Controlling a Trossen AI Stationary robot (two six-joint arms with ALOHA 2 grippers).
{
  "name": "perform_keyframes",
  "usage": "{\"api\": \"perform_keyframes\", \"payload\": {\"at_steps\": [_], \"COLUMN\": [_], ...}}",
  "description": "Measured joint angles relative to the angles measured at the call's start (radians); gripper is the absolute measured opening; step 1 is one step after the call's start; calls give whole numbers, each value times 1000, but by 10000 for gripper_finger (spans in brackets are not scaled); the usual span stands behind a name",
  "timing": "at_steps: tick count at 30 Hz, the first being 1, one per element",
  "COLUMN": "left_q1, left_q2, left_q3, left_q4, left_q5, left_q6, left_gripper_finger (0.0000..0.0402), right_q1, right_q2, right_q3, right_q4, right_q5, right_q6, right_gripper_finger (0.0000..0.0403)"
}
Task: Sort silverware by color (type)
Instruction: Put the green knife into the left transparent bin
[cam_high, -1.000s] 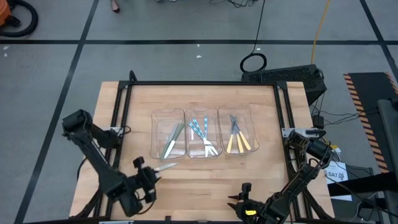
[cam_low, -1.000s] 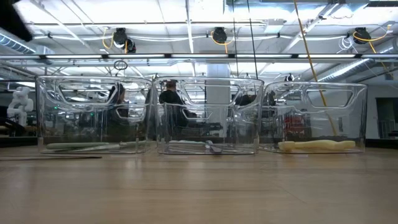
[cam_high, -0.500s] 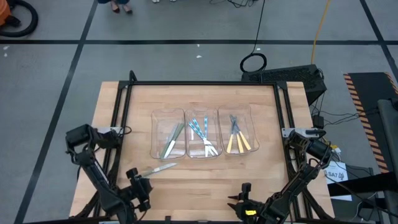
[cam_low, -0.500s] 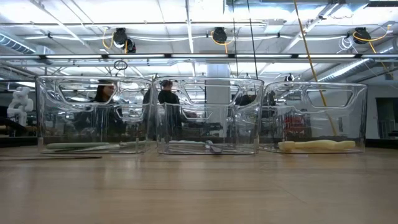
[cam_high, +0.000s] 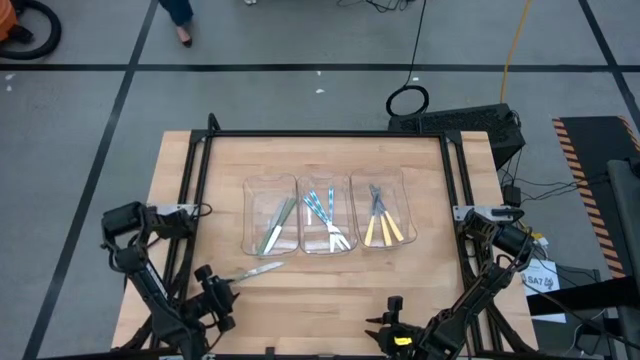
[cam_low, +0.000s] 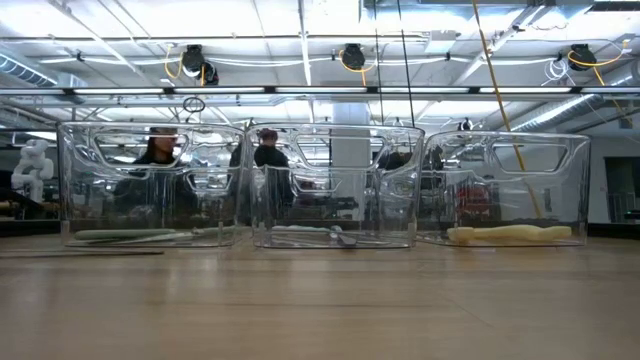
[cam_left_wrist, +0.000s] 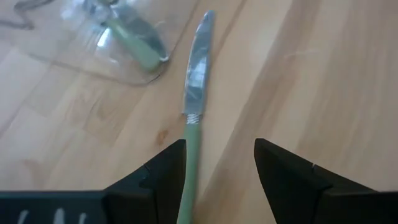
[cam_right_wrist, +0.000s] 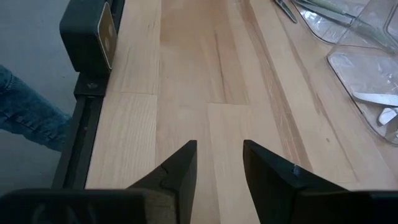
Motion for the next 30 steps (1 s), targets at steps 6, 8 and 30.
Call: {"api": "perform_keyframes", "payload": {"at_steps": [6, 8, 30], "left_q1": [5, 17, 138], "left_q2": [-1, -1, -6], "left_q3": [-72, -91, -159], "left_q4": [47, 60, 99], "left_q5": [-11, -10, 133], "left_q6": [-96, -98, 131], "left_gripper_finger": [198, 198, 197], "right_q1": [0, 0, 0], "right_q2": [0, 0, 0], "right_q3": [0, 0, 0], "right_q4": [1, 1, 2], "right_q5": [0, 0, 0], "right_q6": [6, 6, -2], "right_gripper_finger": [122, 122, 122]}}
